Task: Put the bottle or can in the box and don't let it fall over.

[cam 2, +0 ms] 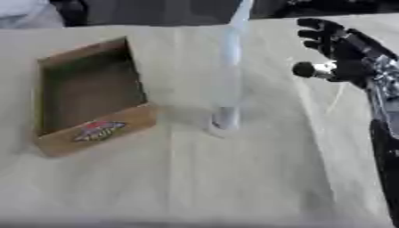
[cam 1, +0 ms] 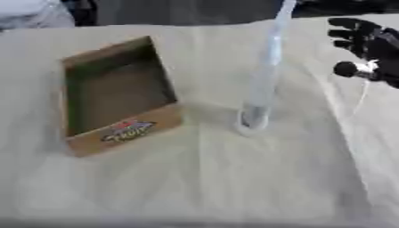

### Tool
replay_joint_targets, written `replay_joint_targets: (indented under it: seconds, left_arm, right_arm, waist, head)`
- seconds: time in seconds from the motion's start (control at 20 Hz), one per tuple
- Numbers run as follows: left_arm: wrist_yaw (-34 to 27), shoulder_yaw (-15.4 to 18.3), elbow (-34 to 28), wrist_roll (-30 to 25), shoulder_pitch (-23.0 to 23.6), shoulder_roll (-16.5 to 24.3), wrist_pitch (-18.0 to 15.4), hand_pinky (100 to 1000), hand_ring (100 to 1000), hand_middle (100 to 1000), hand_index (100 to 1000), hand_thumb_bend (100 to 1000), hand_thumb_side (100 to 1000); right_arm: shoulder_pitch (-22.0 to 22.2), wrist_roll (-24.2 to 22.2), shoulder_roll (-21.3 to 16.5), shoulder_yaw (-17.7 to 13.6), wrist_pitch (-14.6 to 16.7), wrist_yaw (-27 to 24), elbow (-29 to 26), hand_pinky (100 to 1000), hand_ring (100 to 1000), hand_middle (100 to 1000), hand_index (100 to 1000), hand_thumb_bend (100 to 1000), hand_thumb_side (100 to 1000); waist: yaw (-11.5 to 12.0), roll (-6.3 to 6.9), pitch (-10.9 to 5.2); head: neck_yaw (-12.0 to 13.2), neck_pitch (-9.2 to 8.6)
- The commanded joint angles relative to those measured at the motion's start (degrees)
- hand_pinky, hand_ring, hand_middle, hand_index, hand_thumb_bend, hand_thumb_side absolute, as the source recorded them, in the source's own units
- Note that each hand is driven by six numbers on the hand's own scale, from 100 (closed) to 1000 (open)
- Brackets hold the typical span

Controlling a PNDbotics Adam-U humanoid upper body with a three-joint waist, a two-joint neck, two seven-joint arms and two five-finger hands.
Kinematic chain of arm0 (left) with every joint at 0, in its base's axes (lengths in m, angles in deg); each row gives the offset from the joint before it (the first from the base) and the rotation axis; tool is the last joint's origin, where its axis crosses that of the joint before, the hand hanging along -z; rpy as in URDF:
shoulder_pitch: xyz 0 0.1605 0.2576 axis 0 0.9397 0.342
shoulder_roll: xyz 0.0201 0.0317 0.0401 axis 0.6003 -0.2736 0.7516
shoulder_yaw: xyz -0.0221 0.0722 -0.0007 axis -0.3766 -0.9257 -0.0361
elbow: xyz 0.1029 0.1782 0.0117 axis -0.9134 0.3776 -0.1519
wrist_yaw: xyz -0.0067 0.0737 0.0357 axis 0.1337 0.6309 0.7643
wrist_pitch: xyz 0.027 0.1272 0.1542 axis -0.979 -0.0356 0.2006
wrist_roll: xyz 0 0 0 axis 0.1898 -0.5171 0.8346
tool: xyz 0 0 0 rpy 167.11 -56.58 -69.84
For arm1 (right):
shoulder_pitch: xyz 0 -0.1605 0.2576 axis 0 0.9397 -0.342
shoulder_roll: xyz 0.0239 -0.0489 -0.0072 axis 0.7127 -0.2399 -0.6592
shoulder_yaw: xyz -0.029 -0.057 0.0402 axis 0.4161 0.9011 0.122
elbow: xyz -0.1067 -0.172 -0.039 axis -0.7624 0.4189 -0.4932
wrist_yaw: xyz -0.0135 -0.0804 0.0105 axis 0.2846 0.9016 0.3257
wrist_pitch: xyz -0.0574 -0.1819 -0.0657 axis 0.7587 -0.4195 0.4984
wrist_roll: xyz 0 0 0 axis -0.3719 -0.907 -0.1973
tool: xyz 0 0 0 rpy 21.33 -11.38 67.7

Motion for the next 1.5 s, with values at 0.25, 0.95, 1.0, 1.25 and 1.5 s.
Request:
replay_joint_targets:
  seconds: [0.25, 0.95, 1.0, 1.25, 1.5]
  left_arm:
    - [-0.22, 0.80, -0.80, 0.26, -0.12, 1.64, -0.16, 1000, 1000, 809, 808, 100, 100]
    - [-0.04, 0.85, -0.90, 0.29, 0.05, 1.27, -0.10, 1000, 1000, 809, 807, 100, 100]
    - [-0.01, 0.86, -0.91, 0.28, 0.03, 1.16, -0.09, 1000, 1000, 809, 807, 100, 100]
    - [0.11, 0.87, -0.99, 0.19, -0.03, 0.94, -0.06, 1000, 1000, 809, 807, 100, 100]
    - [0.19, 0.88, -1.04, 0.18, -0.02, 0.79, -0.02, 1000, 1000, 809, 807, 100, 100]
  right_arm:
    - [0.36, -0.77, -1.79, 0.28, -0.62, -1.68, -1.07, 1000, 1000, 1000, 929, 887, 392]
    - [1.55, -1.65, -1.61, 0.98, -1.00, -2.32, -2.11, 1000, 1000, 1000, 919, 913, 369]
    - [1.83, -1.97, -1.48, 1.21, -1.06, -2.48, -2.18, 1000, 1000, 1000, 918, 916, 365]
    - [1.80, -2.98, -1.05, 1.87, -1.60, -2.91, -2.32, 1000, 1000, 1000, 916, 923, 354]
    - [1.36, -3.75, -0.51, 2.63, -1.79, -2.69, -2.32, 1000, 1000, 1000, 913, 933, 341]
  waist:
    - [-0.11, 0.03, -1.24]
    - [-0.26, 0.31, -0.31]
    - [-0.30, 0.36, -0.04]
    - [-0.32, 0.48, 0.48]
    - [-0.27, 0.45, 0.69]
  head:
    - [0.25, 0.91]
    - [1.10, 1.70]
    - [1.14, 1.54]
    - [0.97, 1.23]
    - [1.84, 1.08]
